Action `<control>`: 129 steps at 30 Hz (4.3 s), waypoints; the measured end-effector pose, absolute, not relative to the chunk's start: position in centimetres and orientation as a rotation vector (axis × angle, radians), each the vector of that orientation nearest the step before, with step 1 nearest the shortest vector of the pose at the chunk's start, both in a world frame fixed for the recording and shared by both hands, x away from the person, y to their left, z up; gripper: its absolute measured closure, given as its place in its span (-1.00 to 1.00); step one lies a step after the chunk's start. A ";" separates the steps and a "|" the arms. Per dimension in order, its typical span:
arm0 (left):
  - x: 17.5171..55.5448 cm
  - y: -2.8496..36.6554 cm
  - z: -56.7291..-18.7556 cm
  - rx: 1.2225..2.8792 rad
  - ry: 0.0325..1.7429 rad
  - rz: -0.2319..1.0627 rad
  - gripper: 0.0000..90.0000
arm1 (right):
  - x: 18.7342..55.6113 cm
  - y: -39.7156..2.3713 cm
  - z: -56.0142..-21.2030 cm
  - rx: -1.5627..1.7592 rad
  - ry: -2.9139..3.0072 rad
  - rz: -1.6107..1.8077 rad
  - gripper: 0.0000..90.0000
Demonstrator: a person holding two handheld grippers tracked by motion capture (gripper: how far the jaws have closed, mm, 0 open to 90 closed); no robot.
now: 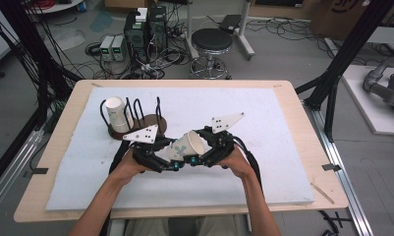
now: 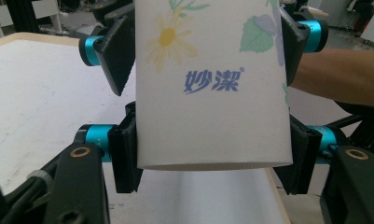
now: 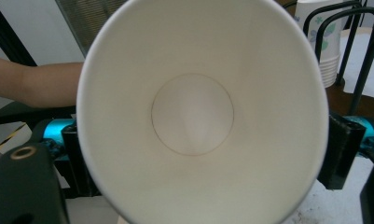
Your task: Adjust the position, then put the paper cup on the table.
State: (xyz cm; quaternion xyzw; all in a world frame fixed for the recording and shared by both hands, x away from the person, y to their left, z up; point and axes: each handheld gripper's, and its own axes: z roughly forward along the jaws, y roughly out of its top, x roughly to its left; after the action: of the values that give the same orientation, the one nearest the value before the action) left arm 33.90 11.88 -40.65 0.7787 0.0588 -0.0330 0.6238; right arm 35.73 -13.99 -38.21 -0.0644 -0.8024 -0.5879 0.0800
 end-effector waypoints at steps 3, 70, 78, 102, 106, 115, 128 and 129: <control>33.9 11.7 -40.7 1.789 0.139 -0.080 -0.19 | 35.6 -14.0 -38.2 -0.180 -2.386 -1.769 -0.48; 30.5 23.4 -45.4 1.677 0.890 0.535 -0.85 | 39.6 -11.7 -35.6 -0.666 -3.046 -1.031 -0.30; 30.6 24.0 -46.1 1.637 0.932 0.545 -0.85 | 39.8 -11.6 -35.3 -0.681 -3.058 -1.017 -0.29; 30.5 23.9 -46.1 1.649 0.921 0.546 -0.82 | 39.6 -11.8 -35.0 -0.684 -3.042 -1.042 -0.28; 30.5 23.9 -46.1 1.650 0.922 0.547 -0.82 | 39.8 -11.9 -35.1 -0.698 -3.039 -1.045 -0.28; 30.5 23.8 -46.1 1.654 0.917 0.551 -0.82 | 41.1 -11.5 -35.6 -0.784 -3.060 -0.998 -0.27; 30.5 23.8 -46.1 1.657 0.908 0.549 -0.82 | 43.6 -9.6 -37.8 -0.925 -3.121 -0.878 -0.27; 30.5 23.8 -46.1 1.657 0.909 0.549 -0.82 | 43.8 -9.5 -37.9 -0.932 -3.122 -0.874 -0.27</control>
State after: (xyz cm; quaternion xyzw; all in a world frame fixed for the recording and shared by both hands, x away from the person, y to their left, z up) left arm 30.48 23.78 -46.15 0.7011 0.3846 0.2324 0.5537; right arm 43.79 -9.52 -37.90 -0.2743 -0.9194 -0.2573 -0.1153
